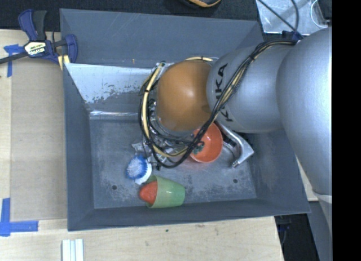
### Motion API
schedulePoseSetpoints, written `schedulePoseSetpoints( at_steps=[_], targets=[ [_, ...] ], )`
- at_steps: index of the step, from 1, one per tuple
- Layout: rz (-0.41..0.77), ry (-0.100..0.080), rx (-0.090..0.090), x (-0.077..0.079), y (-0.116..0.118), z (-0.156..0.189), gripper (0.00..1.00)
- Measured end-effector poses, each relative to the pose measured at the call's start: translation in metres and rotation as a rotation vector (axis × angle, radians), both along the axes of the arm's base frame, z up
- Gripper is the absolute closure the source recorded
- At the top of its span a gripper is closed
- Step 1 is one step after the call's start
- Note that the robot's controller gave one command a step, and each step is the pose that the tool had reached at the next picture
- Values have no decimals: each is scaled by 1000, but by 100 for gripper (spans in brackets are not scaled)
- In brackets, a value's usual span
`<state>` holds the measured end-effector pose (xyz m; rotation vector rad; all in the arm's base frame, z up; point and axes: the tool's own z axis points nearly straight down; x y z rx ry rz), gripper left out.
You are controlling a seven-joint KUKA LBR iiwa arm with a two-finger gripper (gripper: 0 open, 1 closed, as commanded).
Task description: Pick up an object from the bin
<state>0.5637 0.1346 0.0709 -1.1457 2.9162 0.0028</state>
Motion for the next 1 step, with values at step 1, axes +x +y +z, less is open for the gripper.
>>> schedulePoseSetpoints(
  at_steps=[1],
  targets=[
    [0, 4, -1, -1, 0, 3, 100]
  ],
)
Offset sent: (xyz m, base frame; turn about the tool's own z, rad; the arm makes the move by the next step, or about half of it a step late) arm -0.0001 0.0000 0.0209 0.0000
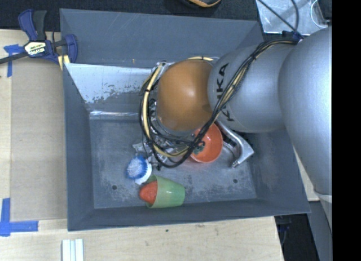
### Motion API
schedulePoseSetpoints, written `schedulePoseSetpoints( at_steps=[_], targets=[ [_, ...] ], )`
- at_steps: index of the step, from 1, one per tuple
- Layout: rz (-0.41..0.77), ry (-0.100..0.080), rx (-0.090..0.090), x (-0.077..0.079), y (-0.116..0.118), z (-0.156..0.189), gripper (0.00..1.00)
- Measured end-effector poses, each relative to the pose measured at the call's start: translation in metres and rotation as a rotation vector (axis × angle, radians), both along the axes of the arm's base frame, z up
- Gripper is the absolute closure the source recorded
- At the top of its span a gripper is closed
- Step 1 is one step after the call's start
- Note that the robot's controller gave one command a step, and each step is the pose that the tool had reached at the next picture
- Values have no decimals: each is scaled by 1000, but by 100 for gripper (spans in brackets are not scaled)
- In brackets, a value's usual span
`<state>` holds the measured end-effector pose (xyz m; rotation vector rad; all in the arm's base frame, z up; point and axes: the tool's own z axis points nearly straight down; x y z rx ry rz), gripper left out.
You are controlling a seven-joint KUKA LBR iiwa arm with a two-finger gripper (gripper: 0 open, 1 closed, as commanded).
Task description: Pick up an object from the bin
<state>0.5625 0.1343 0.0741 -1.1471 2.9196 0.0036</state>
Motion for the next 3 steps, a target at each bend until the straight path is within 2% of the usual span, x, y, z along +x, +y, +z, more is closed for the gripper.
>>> schedulePoseSetpoints(
  at_steps=[1, 3],
  targets=[
    [0, 7, -2, -2, 0, 19, 100],
    [-1, -3, 0, 1, 0, 49, 100]
  ],
)
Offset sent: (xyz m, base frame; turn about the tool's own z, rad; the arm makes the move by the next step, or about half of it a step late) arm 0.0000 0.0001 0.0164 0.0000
